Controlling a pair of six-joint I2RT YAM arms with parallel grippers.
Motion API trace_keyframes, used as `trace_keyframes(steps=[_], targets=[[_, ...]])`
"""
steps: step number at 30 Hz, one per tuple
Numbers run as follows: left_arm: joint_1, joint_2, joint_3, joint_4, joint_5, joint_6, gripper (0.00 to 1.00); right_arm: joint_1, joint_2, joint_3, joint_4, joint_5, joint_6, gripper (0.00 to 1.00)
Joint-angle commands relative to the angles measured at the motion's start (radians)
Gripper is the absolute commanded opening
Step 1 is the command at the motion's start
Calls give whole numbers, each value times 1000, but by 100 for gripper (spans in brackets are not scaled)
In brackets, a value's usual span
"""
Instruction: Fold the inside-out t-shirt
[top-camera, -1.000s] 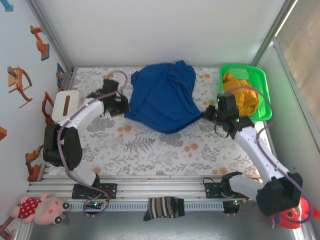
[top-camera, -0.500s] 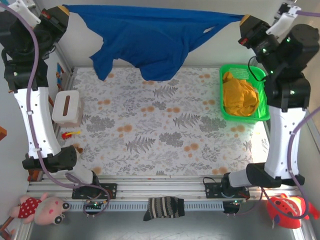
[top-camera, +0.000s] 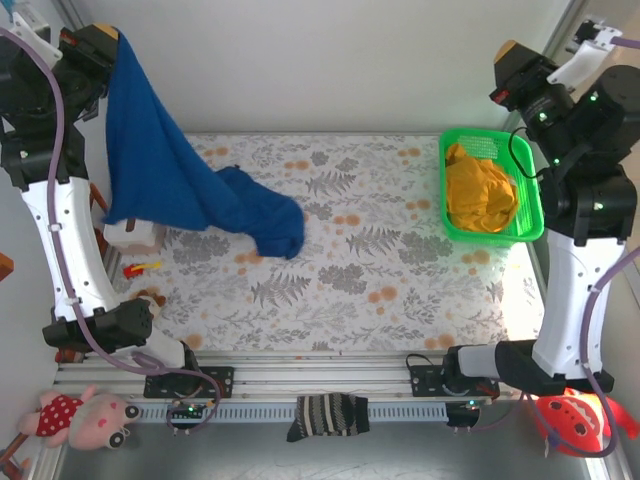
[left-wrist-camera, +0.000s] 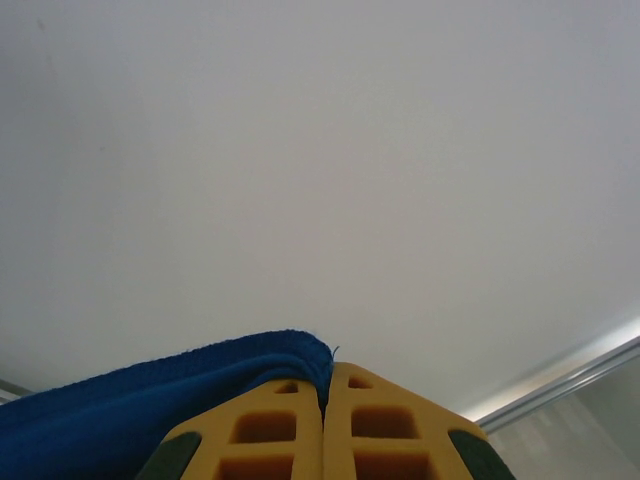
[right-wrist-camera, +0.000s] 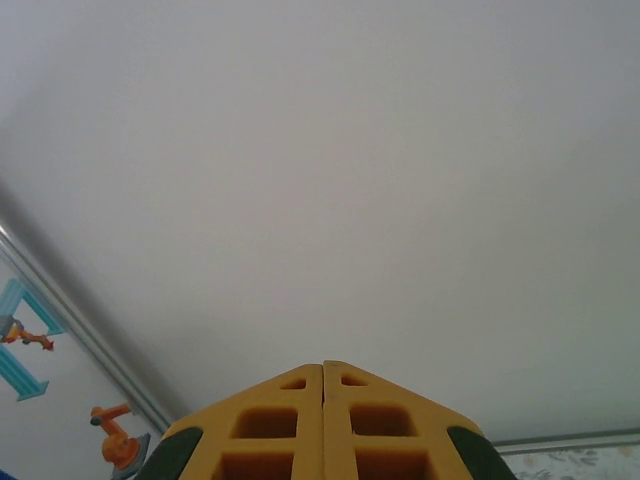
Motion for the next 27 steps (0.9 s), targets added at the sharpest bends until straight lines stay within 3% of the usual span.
trace_keyframes(steps=[1,5,11,17,22,24,27], targets=[[-32,-32,-117,63,44,5,0,37,27,-228,102,-113,67,0],[-87,-118,-362,95,47,52,0,136,-11,-592,237,-75,74,0],[-256,-147,-448,131,39,79,0,240,14,-939,409,-48,121,11],[-478,-17,-161,102,4,108,0,262,27,-1034,427,-5,116,18],[-572,110,84,44,-43,122,0,262,4,-1011,369,34,75,24],[-581,142,99,26,-49,121,0,262,-1,-1012,362,34,68,27],[-587,148,-17,26,-69,118,0,263,-7,-1039,368,28,70,33]])
